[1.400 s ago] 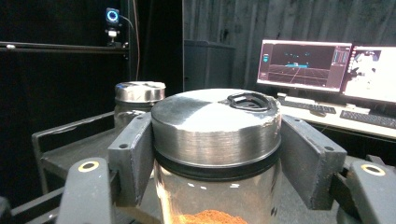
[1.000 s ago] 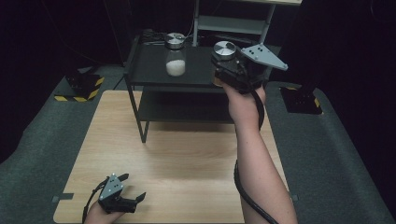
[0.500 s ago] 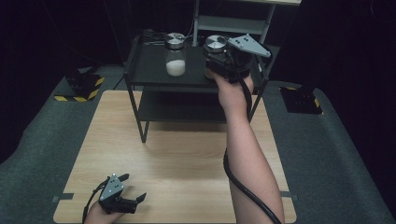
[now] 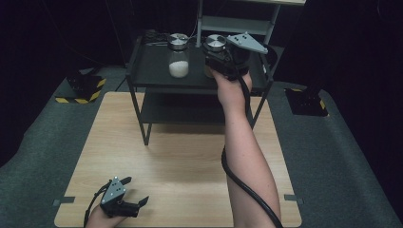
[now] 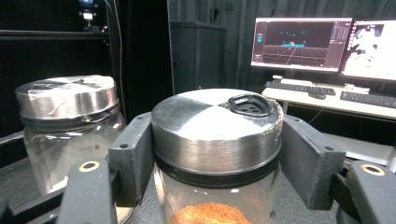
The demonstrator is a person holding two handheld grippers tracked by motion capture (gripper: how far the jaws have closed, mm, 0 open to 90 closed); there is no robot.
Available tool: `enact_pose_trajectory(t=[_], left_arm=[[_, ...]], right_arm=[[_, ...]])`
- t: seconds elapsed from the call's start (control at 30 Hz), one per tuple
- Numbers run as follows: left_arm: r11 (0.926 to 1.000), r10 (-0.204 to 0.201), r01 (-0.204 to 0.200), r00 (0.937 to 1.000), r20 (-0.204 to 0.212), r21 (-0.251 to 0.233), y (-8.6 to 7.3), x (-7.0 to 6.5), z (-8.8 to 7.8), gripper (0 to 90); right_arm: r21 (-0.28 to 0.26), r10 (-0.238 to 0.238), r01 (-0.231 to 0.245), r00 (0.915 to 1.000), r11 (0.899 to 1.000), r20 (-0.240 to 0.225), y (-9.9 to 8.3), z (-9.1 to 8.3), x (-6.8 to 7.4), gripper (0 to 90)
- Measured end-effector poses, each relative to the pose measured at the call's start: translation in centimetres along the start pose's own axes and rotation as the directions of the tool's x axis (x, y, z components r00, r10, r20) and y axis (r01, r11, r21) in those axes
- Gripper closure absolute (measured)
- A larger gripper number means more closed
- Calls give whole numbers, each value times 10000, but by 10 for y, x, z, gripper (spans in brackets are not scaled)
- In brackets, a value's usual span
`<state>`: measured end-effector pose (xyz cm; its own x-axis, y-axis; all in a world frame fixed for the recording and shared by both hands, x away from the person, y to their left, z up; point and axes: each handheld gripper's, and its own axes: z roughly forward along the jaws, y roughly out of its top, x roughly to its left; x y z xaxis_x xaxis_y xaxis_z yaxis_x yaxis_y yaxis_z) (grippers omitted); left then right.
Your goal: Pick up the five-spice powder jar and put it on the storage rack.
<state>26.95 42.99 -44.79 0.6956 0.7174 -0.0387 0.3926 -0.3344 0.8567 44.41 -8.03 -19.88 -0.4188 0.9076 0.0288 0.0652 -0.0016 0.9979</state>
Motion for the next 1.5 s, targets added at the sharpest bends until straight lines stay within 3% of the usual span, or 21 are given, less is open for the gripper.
enact_pose_trajectory(t=[0.63,1.5], left_arm=[[10000,-19,19,10000,18,18,0,0,0,5],[10000,-23,22,10000,46,35,0,-1,0,5]], right_arm=[[-303,675,-679,9976,9972,-147,-10,1,-10,323],[29,645,-645,9979,9979,-114,-3,2,-9,291]])
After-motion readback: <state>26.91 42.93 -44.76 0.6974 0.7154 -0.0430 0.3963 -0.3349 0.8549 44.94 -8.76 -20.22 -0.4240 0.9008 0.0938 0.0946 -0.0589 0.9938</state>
